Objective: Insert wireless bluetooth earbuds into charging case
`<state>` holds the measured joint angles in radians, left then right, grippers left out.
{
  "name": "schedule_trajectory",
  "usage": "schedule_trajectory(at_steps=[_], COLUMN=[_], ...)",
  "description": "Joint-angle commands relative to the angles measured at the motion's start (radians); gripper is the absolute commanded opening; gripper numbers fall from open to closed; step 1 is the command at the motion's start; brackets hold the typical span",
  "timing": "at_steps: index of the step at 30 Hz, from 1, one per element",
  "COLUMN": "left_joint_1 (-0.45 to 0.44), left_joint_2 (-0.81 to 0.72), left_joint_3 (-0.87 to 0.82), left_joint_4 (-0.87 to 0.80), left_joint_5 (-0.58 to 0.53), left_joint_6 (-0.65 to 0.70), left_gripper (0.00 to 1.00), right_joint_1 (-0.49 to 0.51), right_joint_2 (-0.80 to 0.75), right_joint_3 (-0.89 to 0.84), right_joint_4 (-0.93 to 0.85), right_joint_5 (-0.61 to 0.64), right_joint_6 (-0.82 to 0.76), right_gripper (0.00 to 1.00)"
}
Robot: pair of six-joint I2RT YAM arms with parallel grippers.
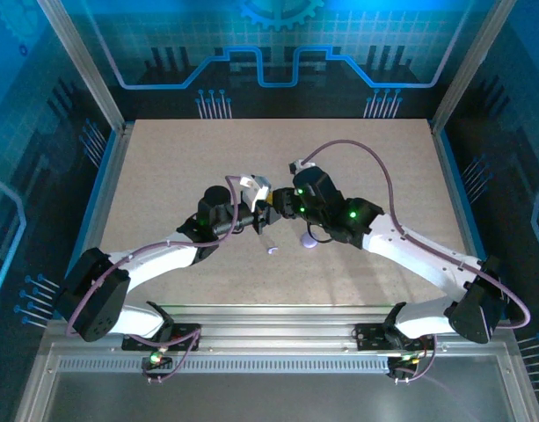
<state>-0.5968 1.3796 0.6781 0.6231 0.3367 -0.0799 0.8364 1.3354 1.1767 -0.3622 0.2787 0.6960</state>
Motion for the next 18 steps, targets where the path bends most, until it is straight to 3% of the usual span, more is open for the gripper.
schedule_trajectory(at_steps=[1, 18], left_joint_1=[-0.003, -0.002], left_joint_2=[-0.013, -0.019], left_joint_3=[0.033, 0.035], left_joint_4=[0.053, 0.051], left_joint_5=[0.012, 0.013], left_joint_6=[0.005, 0.009], left_gripper=[0.2, 0.2], right_joint_1=[-0.008, -0.023], right_joint_2=[-0.02, -0.045], right_joint_3=[-0.017, -0.029], right_joint_4=[0.019, 0.06], right_joint_5=[-0.028, -0.049], right_joint_6=[0.017, 0.025], right_gripper=[0.34, 0.47])
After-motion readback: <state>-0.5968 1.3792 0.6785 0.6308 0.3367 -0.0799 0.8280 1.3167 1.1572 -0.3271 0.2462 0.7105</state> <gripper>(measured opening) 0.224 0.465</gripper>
